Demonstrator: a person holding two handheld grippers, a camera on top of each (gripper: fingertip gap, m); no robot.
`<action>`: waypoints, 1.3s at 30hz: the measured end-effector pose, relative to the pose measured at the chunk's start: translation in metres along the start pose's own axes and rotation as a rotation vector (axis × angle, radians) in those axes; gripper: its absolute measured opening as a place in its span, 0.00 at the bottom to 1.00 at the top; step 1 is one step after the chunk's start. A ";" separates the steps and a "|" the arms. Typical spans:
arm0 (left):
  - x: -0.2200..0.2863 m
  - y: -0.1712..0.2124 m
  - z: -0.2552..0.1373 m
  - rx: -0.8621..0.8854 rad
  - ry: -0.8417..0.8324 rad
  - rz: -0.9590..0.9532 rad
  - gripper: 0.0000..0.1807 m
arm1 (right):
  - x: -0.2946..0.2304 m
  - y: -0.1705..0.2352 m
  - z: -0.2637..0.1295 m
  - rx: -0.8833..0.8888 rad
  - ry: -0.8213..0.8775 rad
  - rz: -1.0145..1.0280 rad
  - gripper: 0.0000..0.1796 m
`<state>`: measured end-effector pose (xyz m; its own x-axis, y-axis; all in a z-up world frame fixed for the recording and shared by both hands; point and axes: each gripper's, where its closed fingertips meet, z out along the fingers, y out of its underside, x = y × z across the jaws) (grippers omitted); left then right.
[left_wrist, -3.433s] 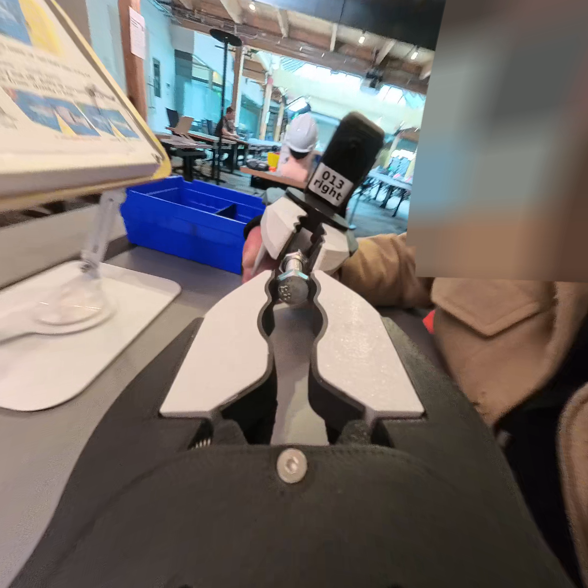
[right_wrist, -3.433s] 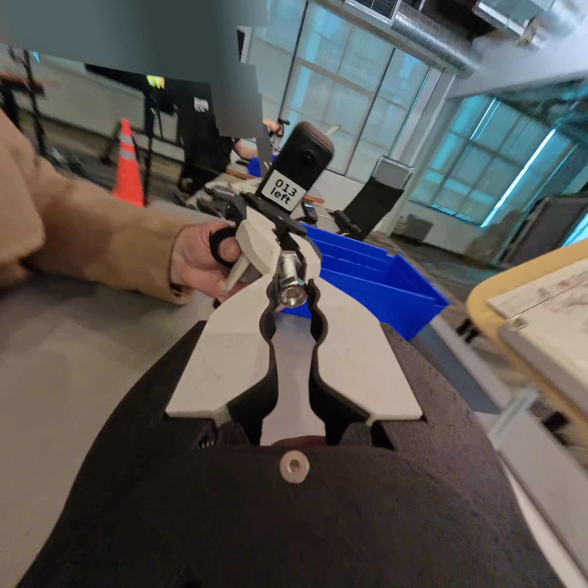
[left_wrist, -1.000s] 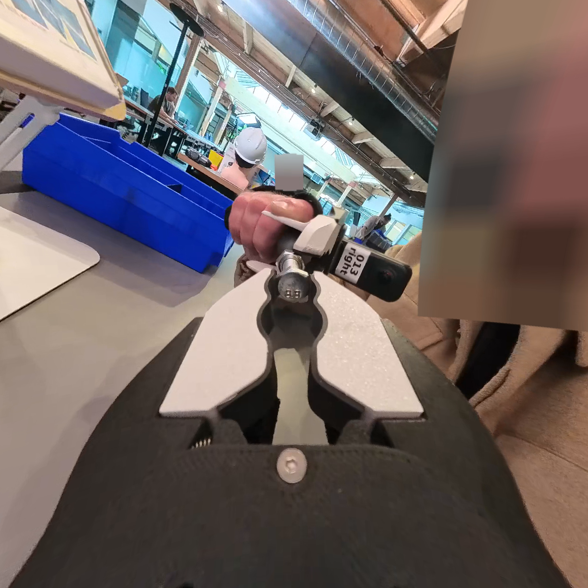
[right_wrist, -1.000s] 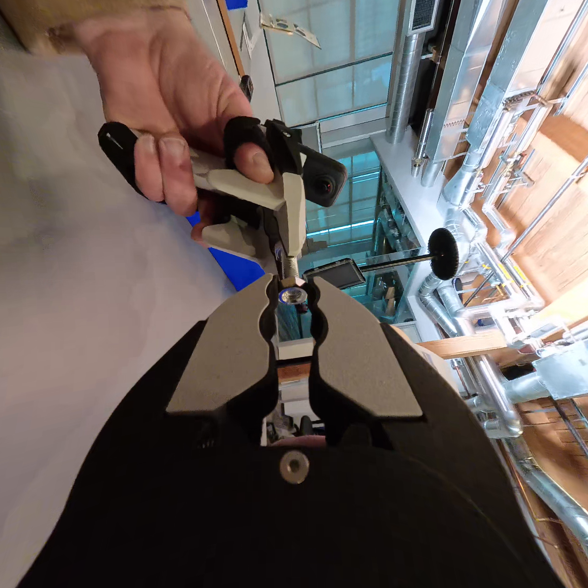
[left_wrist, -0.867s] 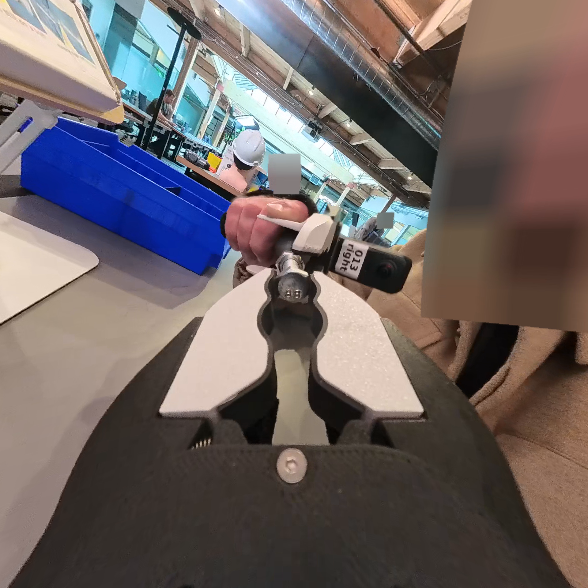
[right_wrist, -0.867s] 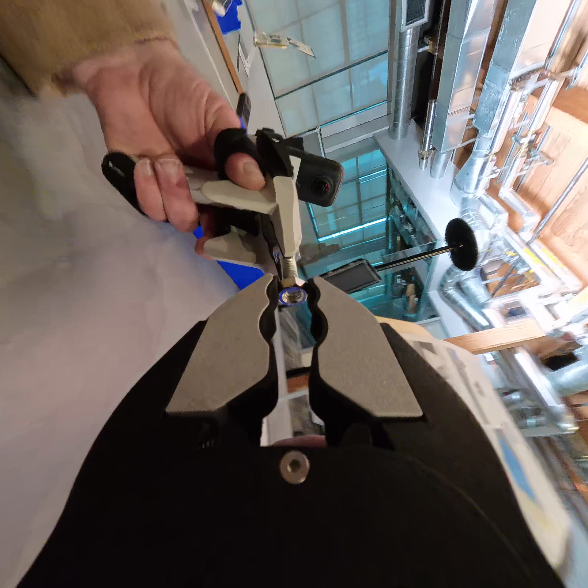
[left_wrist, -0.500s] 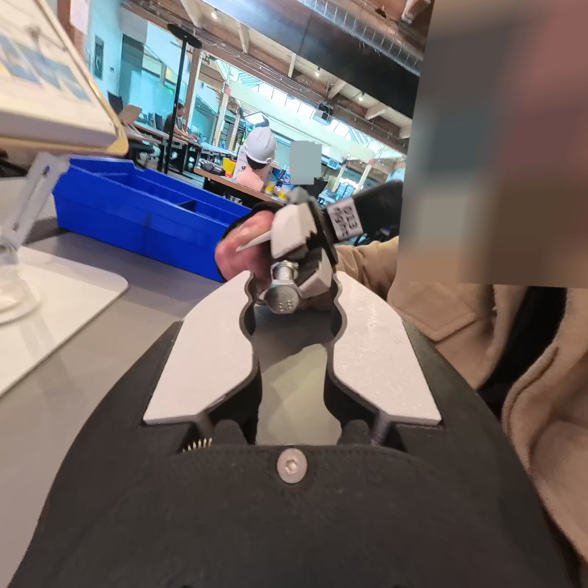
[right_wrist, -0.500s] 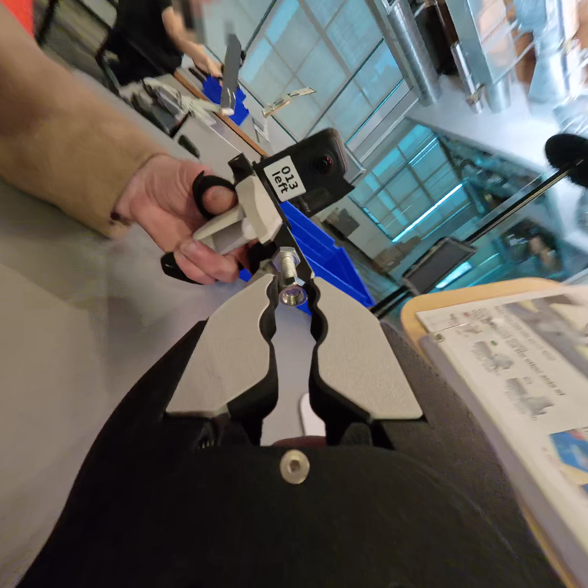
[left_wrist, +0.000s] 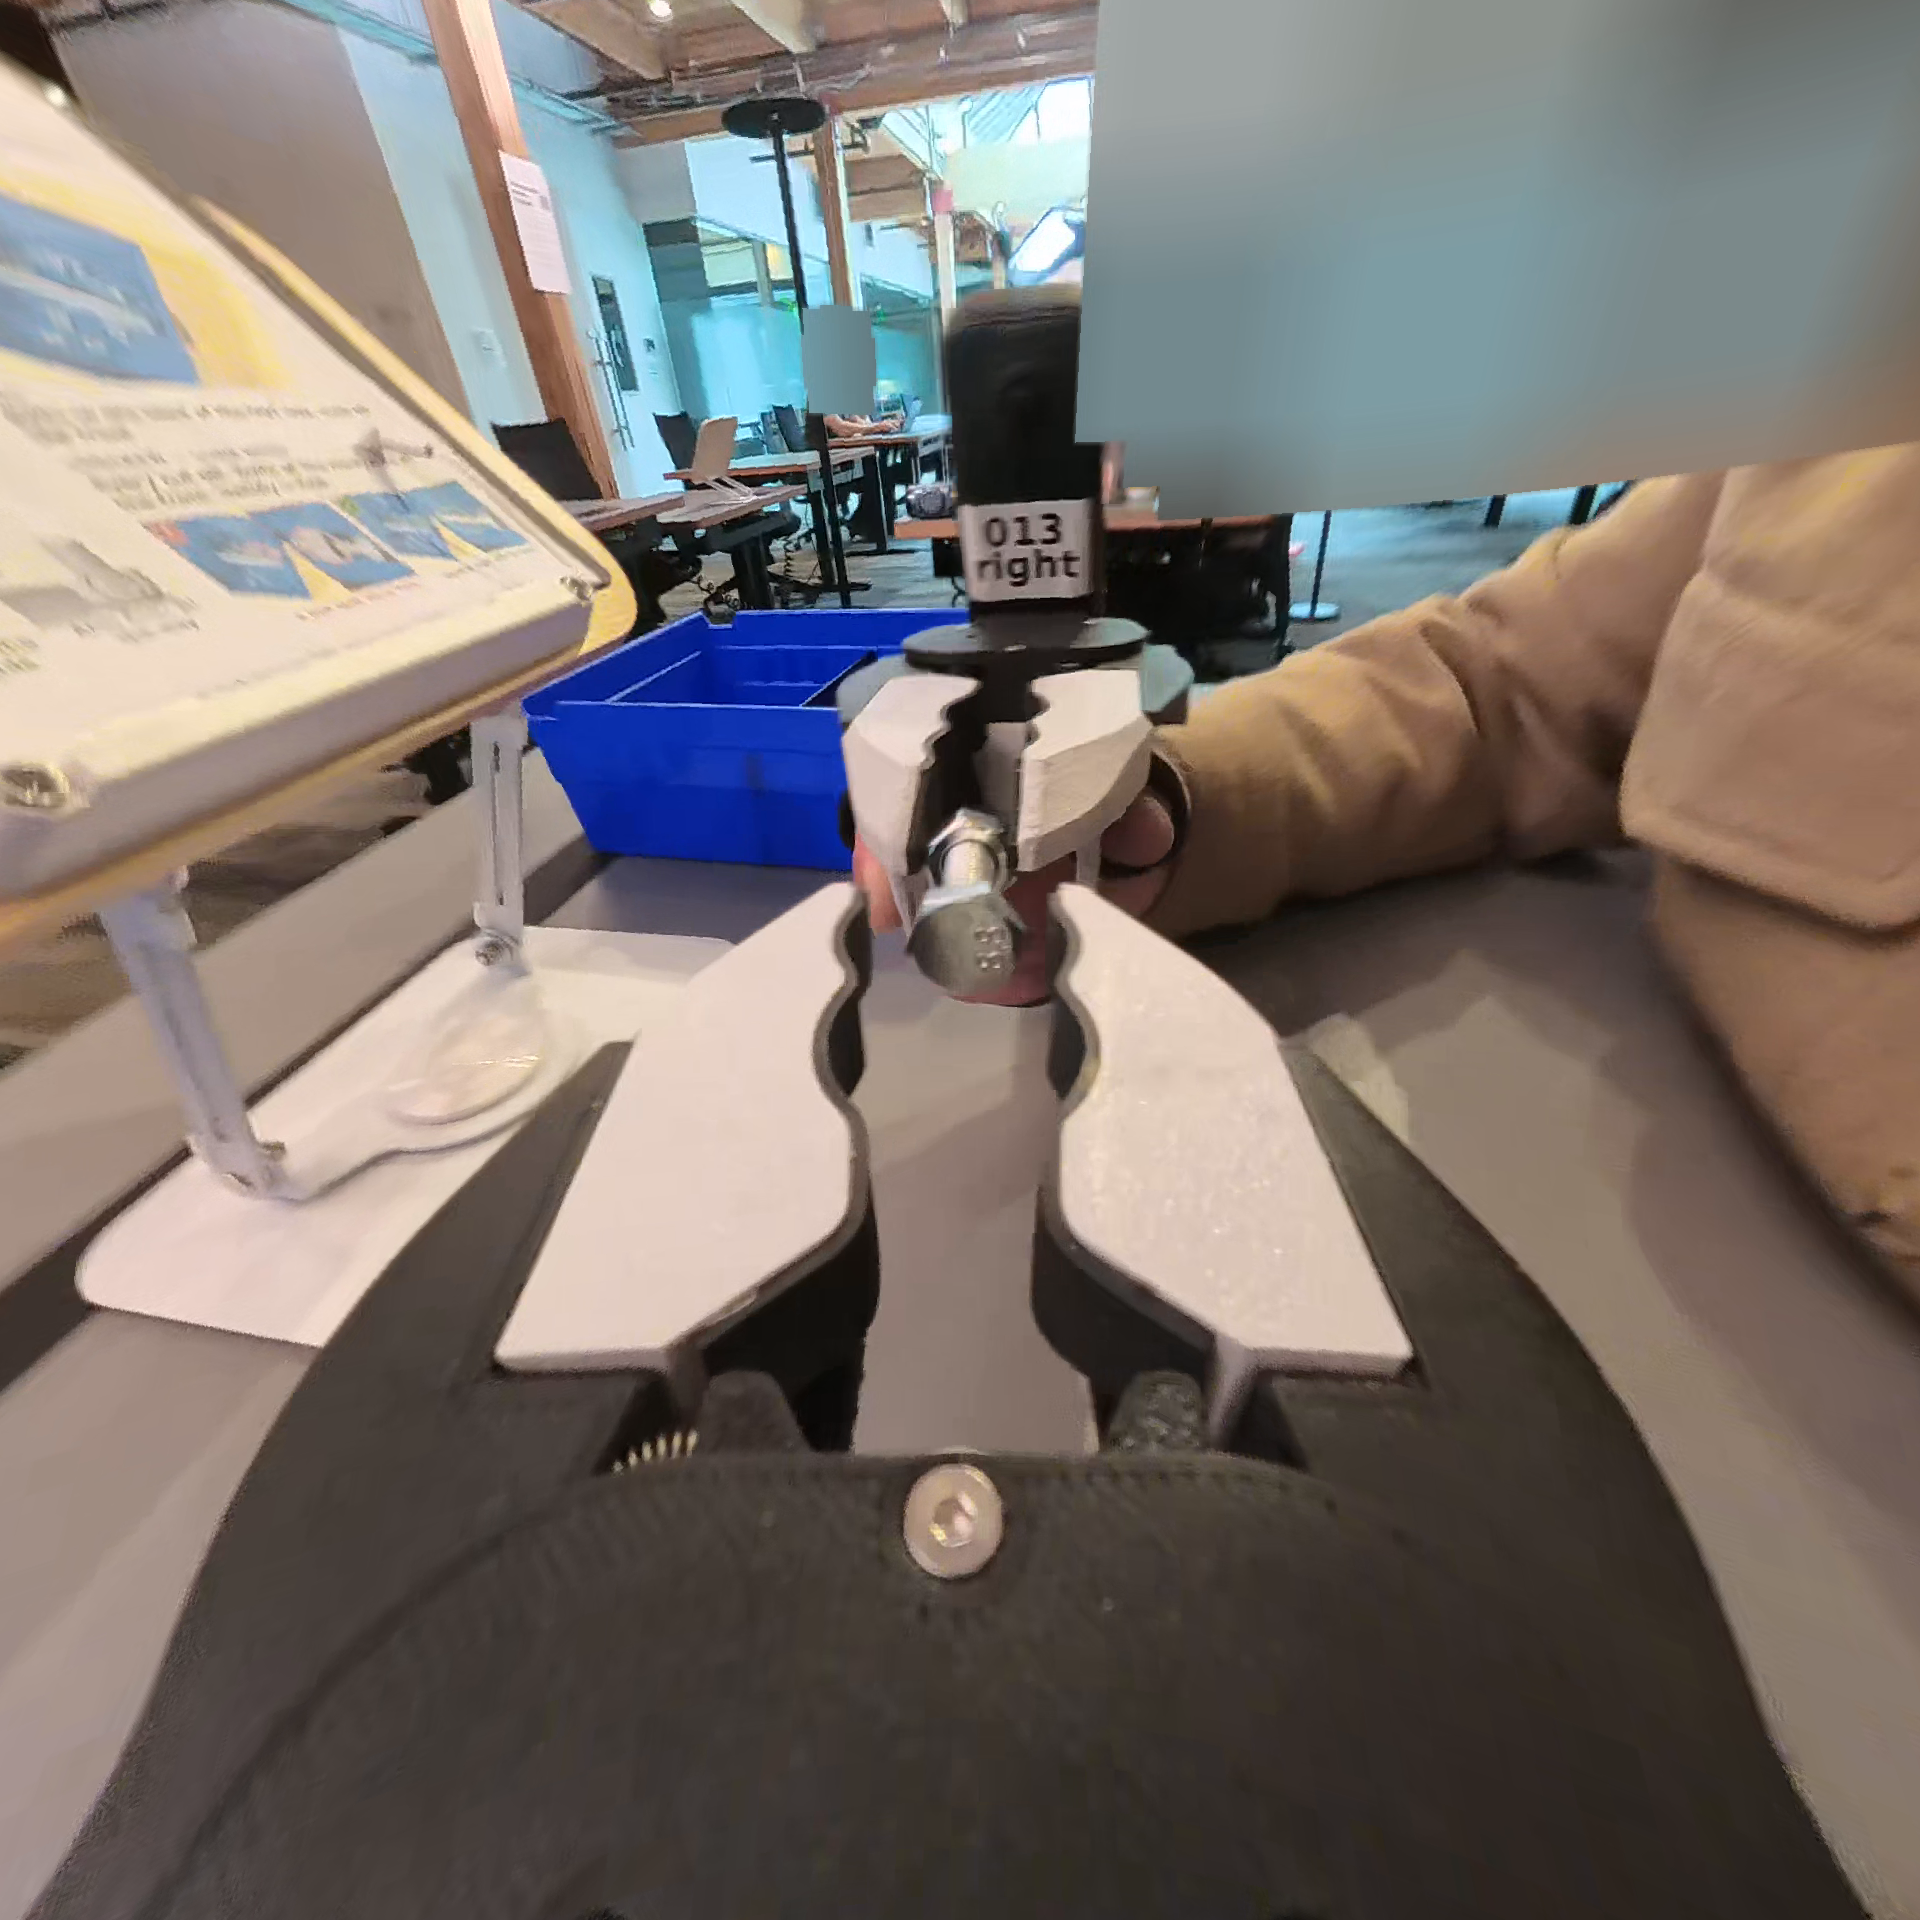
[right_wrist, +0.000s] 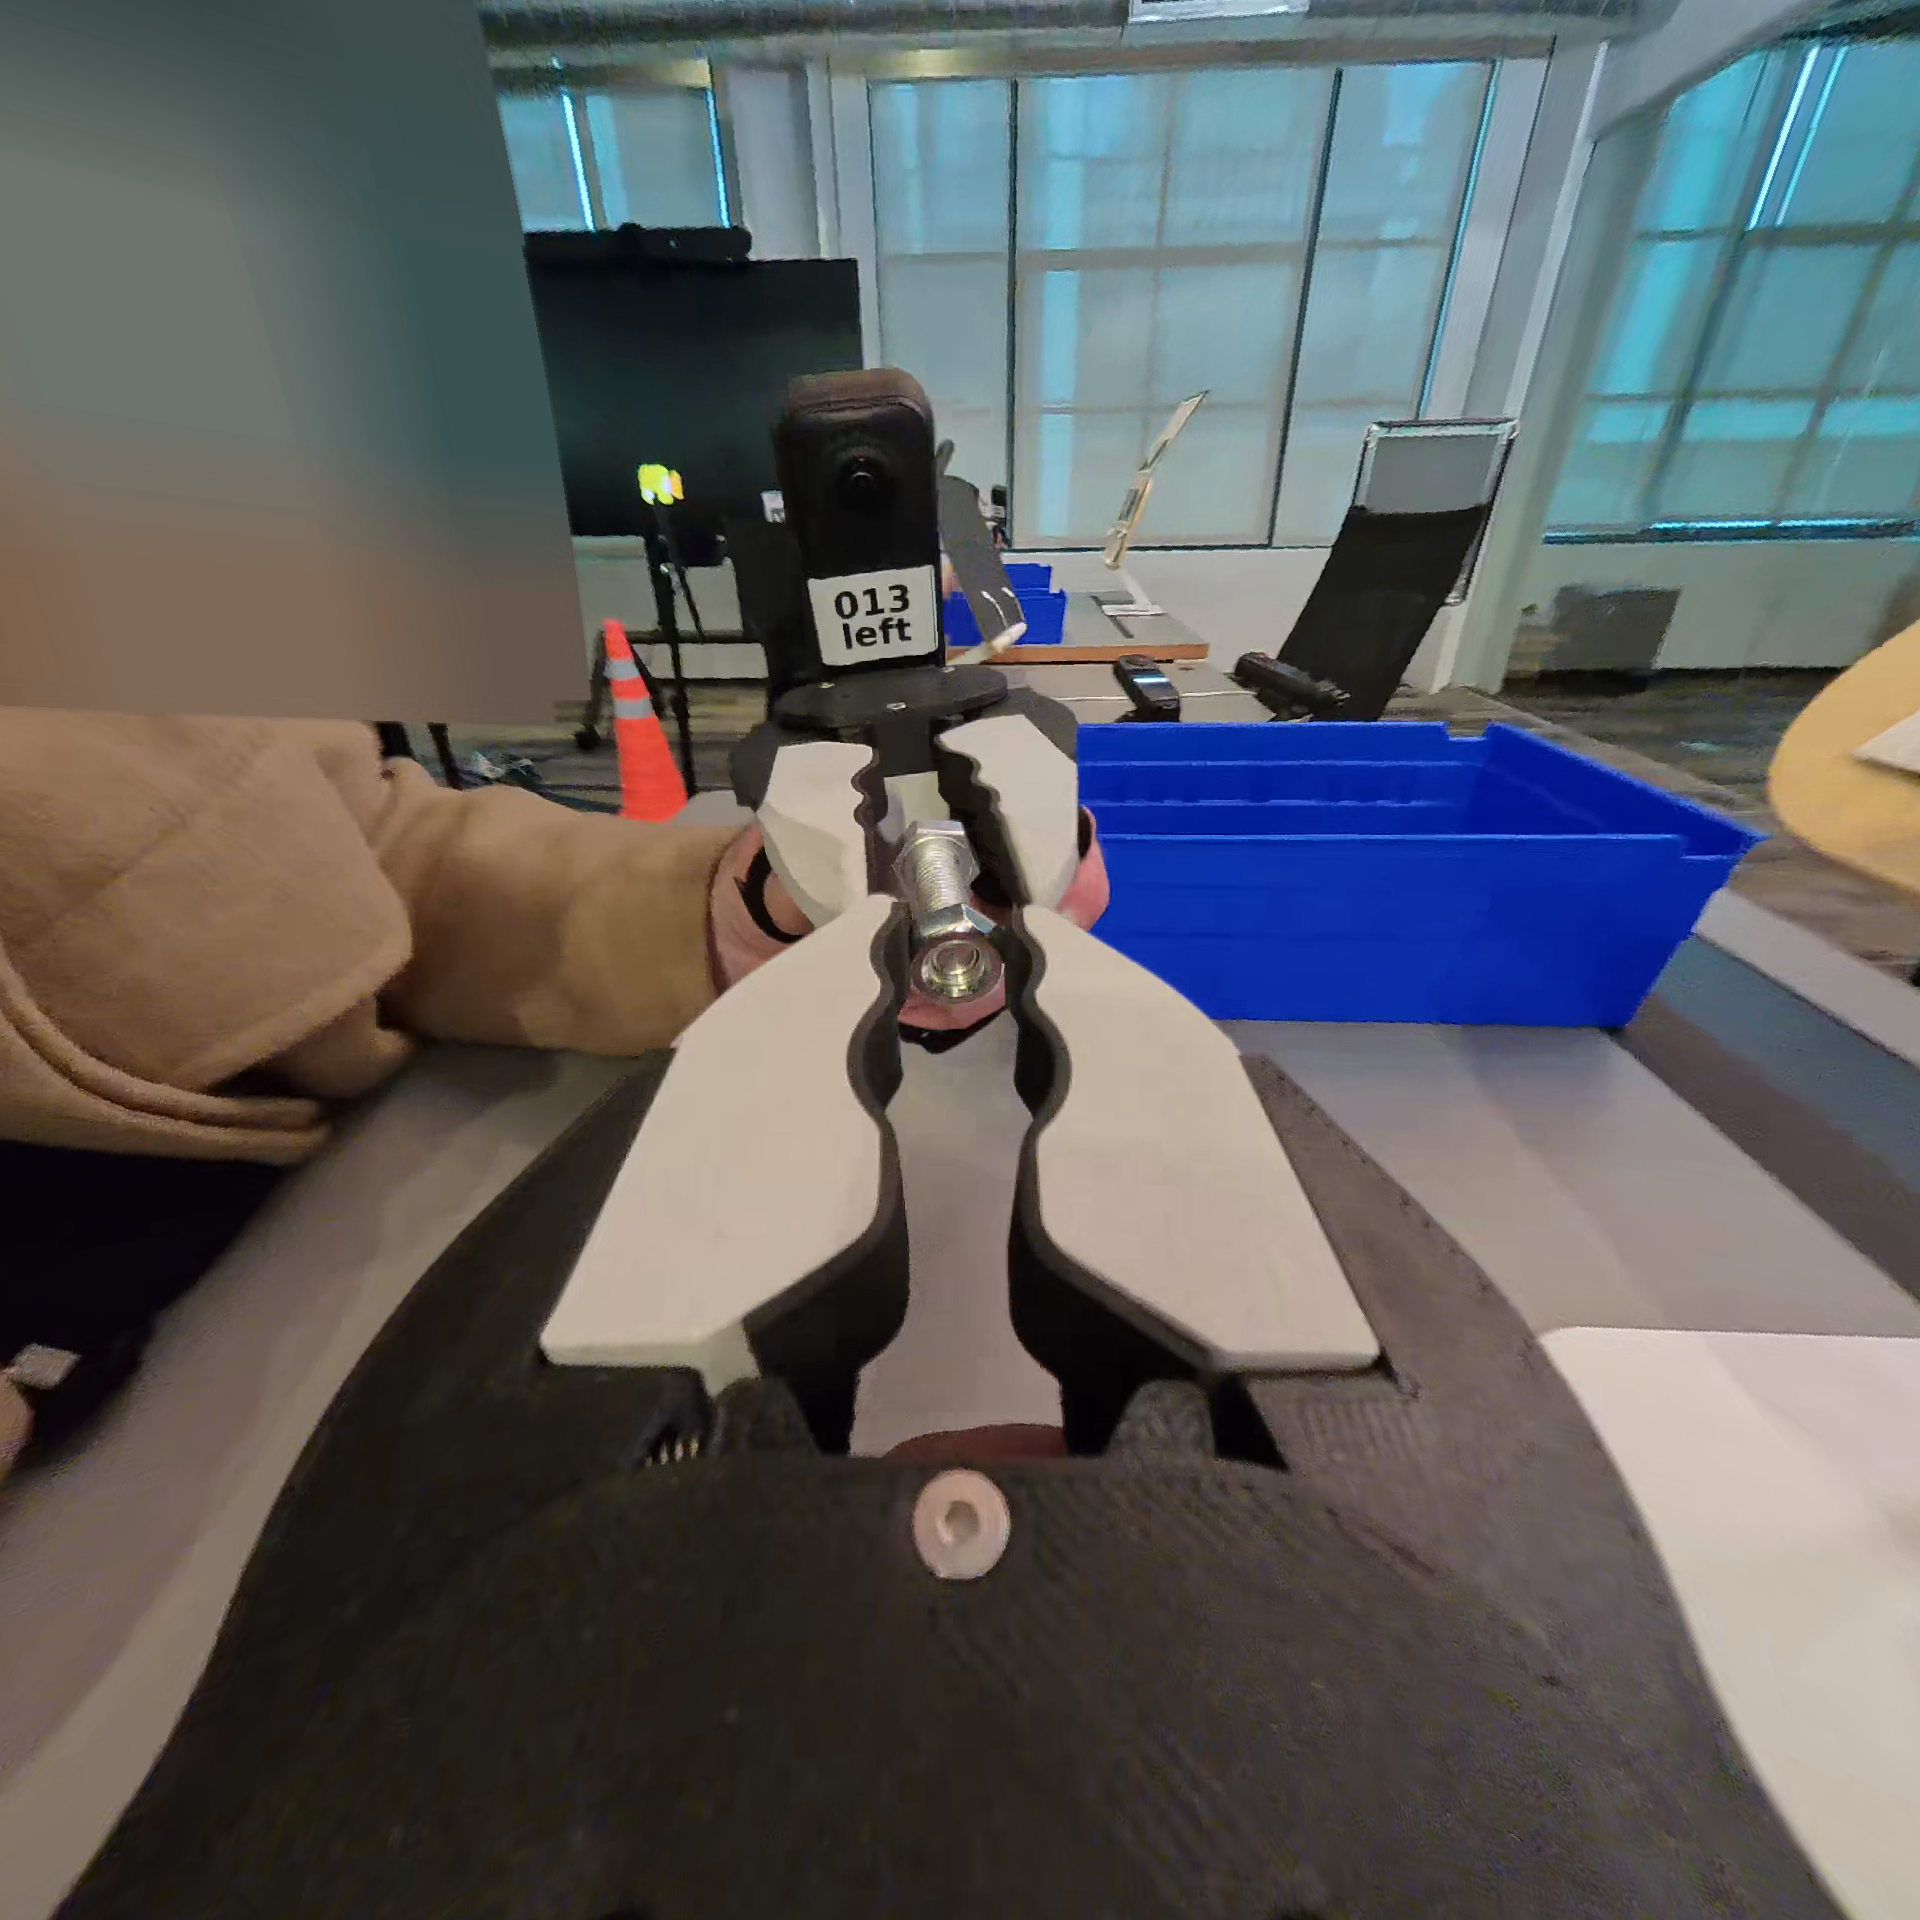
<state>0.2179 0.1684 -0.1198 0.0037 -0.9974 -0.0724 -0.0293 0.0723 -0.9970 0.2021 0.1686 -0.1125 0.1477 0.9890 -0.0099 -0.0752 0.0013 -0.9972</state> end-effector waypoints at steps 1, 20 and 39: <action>0.001 -0.001 0.000 -0.003 0.000 0.019 0.14 | -0.001 0.000 0.000 0.006 -0.015 0.027 0.10; 0.008 -0.004 -0.009 0.076 0.226 -0.490 0.10 | -0.006 0.003 0.004 -0.187 0.211 -0.723 0.10; 0.003 0.001 -0.015 0.146 0.309 -0.622 0.16 | -0.004 0.009 0.005 -0.259 0.287 -0.960 0.10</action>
<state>0.2031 0.1655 -0.1207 -0.3077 -0.8086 0.5016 0.0206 -0.5327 -0.8461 0.1954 0.1653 -0.1208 0.2650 0.5158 0.8147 0.4082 0.7055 -0.5794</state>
